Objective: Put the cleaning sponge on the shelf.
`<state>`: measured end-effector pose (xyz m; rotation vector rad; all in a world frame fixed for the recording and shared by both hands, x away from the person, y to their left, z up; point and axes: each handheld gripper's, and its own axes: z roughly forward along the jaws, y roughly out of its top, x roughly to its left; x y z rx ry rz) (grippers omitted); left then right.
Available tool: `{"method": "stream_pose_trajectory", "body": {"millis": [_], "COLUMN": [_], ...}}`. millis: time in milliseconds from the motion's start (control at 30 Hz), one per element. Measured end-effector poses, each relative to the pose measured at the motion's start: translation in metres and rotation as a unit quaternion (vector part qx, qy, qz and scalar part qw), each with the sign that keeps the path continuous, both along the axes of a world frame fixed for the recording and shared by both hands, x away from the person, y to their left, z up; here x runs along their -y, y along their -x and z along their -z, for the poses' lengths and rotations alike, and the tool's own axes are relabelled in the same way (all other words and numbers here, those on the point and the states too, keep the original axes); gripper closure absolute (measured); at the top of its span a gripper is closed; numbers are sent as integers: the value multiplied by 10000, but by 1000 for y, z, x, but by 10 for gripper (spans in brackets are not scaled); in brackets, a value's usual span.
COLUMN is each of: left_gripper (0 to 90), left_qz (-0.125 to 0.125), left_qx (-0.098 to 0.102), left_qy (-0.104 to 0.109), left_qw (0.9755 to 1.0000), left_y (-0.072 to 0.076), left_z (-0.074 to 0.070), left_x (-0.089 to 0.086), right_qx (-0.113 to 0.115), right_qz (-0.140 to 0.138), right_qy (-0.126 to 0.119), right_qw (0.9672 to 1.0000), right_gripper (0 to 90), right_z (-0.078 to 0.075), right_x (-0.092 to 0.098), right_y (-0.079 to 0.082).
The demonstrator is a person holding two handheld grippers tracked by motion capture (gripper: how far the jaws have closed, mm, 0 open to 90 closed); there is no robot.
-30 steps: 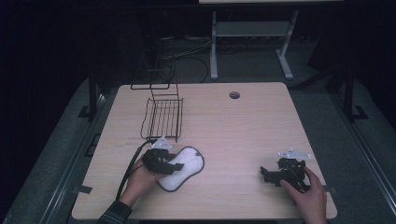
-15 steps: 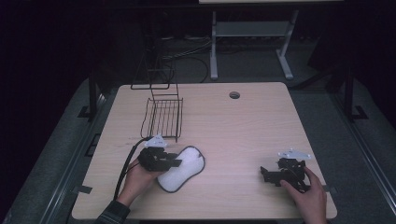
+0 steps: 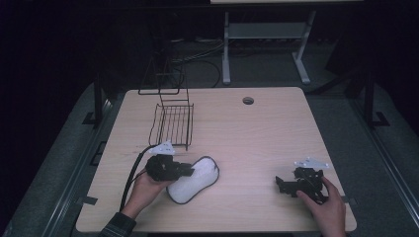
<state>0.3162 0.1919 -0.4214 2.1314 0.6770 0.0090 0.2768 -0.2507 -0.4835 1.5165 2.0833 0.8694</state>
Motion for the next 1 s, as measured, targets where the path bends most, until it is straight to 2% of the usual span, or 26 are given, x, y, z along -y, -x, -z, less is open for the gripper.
{"method": "stream_pose_trajectory", "body": {"millis": [567, 1000], "left_gripper": [798, 821], "left_qz": [170, 178], "left_qx": [92, 214], "left_qy": [-36, 80], "left_qw": [9998, 9996], "left_y": [5, 7], "left_z": [-7, -18], "left_x": [4, -1], "right_qx": [1, 1], "right_qz": [-1, 0], "right_qy": [1, 1], "right_qw": [10000, 10000], "right_gripper": [0, 0], "right_z": [0, 0], "right_x": [0, 0], "right_y": [0, 0]}}
